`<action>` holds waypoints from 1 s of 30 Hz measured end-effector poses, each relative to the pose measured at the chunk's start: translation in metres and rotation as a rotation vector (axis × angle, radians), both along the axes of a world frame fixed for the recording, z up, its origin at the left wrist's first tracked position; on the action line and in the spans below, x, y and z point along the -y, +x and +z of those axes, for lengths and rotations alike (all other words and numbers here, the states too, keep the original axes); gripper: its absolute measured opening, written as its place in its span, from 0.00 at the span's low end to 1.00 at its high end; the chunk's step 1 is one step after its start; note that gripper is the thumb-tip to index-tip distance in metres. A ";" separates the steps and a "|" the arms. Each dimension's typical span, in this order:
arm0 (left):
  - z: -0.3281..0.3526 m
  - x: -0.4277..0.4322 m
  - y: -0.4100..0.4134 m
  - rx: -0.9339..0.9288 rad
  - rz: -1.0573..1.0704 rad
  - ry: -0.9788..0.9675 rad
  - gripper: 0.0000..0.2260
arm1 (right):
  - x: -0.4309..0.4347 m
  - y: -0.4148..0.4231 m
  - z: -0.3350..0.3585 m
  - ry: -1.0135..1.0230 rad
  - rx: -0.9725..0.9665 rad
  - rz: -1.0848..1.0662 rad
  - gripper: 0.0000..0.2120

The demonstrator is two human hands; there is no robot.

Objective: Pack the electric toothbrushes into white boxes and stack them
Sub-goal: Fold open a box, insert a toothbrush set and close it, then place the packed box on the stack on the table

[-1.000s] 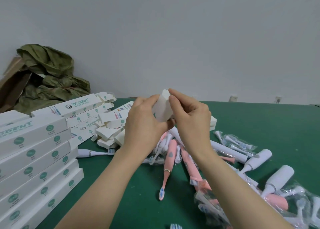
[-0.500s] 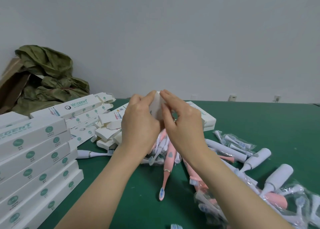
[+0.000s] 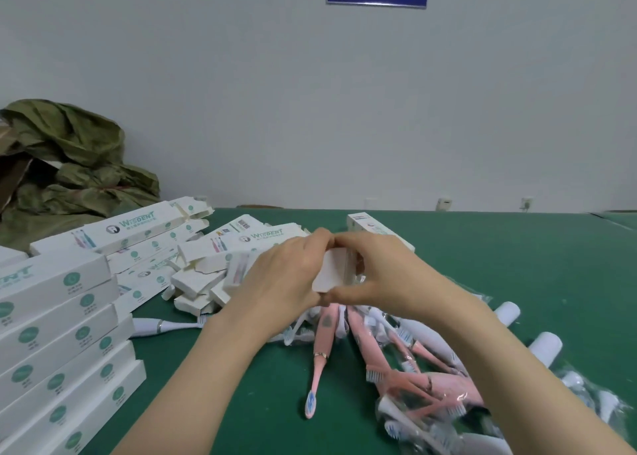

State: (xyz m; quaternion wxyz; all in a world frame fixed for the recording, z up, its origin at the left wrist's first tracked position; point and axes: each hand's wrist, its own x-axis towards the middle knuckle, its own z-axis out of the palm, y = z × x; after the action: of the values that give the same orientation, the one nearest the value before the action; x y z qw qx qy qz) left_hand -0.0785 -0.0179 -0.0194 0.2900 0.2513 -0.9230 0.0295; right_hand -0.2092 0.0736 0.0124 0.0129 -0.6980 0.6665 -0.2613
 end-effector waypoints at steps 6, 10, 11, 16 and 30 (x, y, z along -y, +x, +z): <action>-0.017 0.005 -0.005 0.020 0.022 0.094 0.32 | 0.000 0.000 -0.014 0.107 -0.182 -0.024 0.15; -0.014 0.023 0.013 -0.100 0.246 0.058 0.27 | 0.012 -0.018 -0.005 -0.046 -0.155 -0.061 0.17; -0.012 0.029 0.018 -0.134 0.319 0.099 0.27 | 0.016 -0.030 0.001 -0.130 -0.134 -0.107 0.18; -0.020 0.047 0.027 -0.009 0.455 0.322 0.18 | 0.055 -0.101 0.018 -0.404 0.235 -0.476 0.11; -0.056 0.066 0.027 -0.028 0.447 0.391 0.16 | 0.104 -0.154 -0.065 0.003 0.310 -0.800 0.17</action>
State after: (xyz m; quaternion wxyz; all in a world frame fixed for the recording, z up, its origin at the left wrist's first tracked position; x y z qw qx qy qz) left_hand -0.0514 -0.0838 -0.0752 0.2351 0.4999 -0.8288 -0.0891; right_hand -0.3634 -0.0301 -0.0531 0.0116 -0.3369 0.8754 -0.3465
